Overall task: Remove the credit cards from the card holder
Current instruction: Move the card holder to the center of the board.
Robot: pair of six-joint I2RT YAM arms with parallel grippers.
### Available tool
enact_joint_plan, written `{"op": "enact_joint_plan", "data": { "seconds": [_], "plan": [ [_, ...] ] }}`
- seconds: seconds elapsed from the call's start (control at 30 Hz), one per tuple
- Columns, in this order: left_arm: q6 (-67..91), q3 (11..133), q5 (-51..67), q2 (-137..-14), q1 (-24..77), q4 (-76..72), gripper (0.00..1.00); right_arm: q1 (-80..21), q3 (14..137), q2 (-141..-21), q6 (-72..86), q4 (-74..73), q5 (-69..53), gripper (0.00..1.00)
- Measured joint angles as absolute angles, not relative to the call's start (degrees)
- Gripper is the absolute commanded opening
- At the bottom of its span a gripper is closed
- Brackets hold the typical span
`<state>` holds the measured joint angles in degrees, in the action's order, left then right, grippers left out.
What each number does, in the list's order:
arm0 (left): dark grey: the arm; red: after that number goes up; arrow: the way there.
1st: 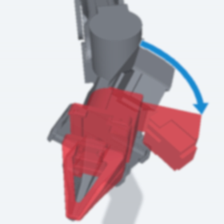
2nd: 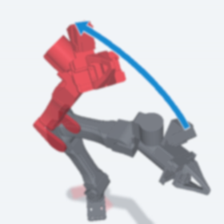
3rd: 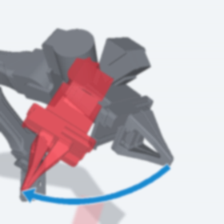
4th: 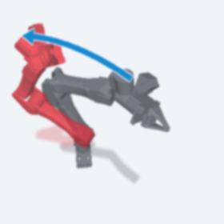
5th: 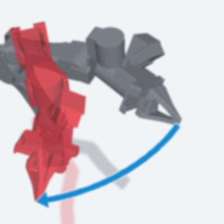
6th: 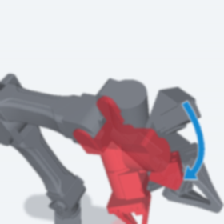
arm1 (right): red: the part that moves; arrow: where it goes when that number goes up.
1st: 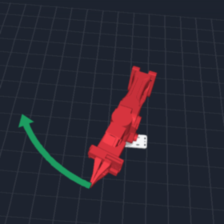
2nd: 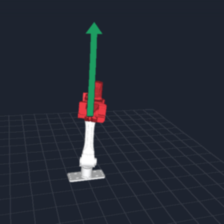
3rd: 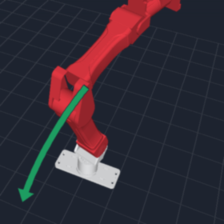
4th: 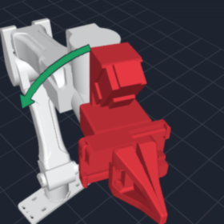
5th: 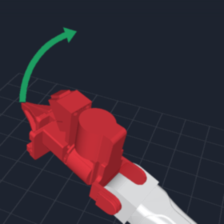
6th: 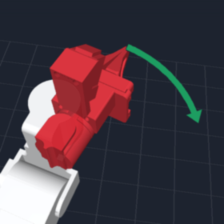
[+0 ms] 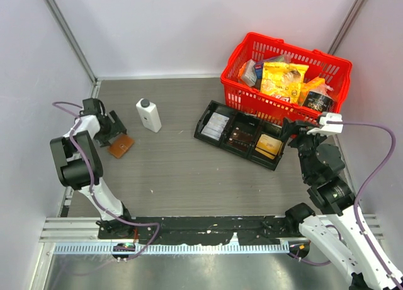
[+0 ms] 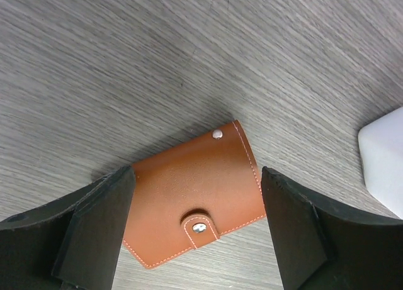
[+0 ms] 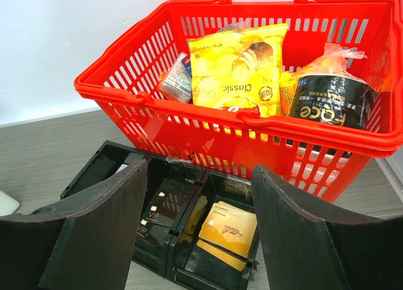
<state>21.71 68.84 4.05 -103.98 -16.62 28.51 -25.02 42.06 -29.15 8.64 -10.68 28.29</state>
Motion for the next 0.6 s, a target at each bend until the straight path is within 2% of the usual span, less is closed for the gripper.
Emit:
{"op": "enact_joint_plan", "data": {
  "seconds": [0.2, 0.33, 0.5, 0.6],
  "plan": [
    [25.82, 58.76, 7.97, -96.36, -15.84, 25.06, 0.81, -25.02, 41.65, -29.89, 8.97, -10.61, 27.77, 0.71],
    [28.88, 49.71, 8.38, -88.95, -10.87, 26.30, 0.82, -25.02, 41.63, -30.44, 8.99, -10.57, 27.29, 0.71],
    [32.77, 43.68, 2.68, -78.11, -8.01, 27.40, 0.79, -25.02, 41.60, -30.61, 8.99, -10.48, 26.87, 0.71],
    [35.14, 43.66, -1.61, -76.34, -8.38, 26.13, 0.77, -25.02, 41.60, -30.81, 9.02, -10.33, 26.57, 0.71]
  ]
}}
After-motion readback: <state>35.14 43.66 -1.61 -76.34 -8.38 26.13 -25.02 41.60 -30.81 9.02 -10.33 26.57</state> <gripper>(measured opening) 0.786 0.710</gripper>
